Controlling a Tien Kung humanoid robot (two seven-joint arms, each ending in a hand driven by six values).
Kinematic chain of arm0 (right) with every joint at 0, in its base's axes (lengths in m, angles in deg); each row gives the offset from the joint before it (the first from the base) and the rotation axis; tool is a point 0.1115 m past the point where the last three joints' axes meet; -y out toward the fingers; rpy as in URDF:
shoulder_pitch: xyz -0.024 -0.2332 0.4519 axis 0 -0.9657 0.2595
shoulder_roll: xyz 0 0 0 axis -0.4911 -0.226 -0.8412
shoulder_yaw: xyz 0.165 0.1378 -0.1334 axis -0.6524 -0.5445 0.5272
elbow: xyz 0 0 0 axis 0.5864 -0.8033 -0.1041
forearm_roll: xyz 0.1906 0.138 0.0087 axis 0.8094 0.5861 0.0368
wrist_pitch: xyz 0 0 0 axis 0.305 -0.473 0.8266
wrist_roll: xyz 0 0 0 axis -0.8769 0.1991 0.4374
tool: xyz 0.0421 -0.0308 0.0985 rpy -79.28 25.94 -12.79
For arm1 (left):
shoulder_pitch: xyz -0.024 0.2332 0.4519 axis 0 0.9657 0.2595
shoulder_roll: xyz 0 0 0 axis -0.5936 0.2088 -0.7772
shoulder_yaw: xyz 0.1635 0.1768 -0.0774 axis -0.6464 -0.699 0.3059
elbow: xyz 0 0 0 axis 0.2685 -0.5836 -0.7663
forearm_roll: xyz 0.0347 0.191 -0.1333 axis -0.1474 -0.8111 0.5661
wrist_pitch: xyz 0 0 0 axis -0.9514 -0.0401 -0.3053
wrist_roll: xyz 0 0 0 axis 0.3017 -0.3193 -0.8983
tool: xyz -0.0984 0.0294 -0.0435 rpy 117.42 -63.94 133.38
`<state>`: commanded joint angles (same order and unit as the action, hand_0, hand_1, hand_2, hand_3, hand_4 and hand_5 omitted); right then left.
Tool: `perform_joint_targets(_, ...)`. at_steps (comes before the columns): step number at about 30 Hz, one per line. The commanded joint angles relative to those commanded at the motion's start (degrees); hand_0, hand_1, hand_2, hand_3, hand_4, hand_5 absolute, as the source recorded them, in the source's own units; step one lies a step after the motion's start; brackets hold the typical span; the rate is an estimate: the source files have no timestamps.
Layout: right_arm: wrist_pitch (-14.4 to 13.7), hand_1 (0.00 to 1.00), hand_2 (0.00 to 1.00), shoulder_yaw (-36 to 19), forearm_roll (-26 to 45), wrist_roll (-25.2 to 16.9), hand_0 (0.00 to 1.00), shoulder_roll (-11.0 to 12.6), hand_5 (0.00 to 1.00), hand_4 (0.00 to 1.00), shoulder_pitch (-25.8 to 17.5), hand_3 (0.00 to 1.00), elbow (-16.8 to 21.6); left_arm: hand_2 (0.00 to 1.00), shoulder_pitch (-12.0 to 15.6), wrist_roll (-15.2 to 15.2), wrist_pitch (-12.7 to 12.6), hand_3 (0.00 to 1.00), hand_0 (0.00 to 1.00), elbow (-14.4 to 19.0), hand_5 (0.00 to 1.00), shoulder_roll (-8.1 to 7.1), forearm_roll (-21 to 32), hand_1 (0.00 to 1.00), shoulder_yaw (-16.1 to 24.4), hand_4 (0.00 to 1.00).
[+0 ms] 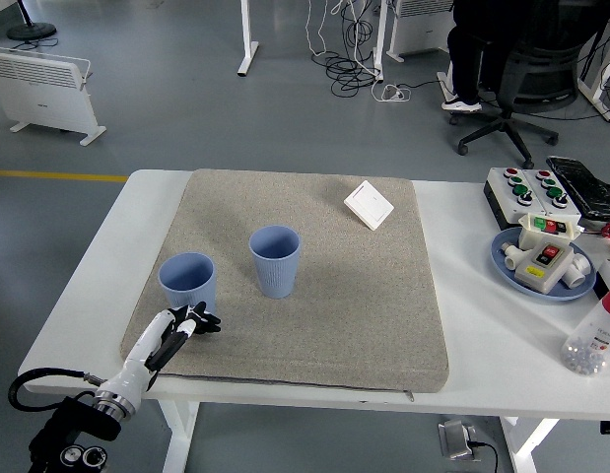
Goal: Push cup pick cup insert cup
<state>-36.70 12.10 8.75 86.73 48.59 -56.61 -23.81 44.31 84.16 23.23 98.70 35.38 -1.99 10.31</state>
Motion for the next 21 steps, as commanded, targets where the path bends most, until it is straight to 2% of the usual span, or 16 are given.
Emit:
perform_joint_targets(8,0.1,0.632,0.662,0.3,0.1,-0.1,0.755,0.0,0.478,0.077,0.1,0.559,0.0,0.555,-1.1,0.6,0.1,0.518,0.743,-1.2,0.998,-1.20,0.3,0.625,-0.6,0.607)
perform_joint_targets(21,0.0,0.632,0.661,0.2,0.0,0.0,0.755,-0.1,0.477,0.077,0.4,0.559,0.0,0.554,-5.6,1.7,0.0,0.517,0.750,-5.1,0.998,-2.30,1.0,0.626,-2.2,0.606)
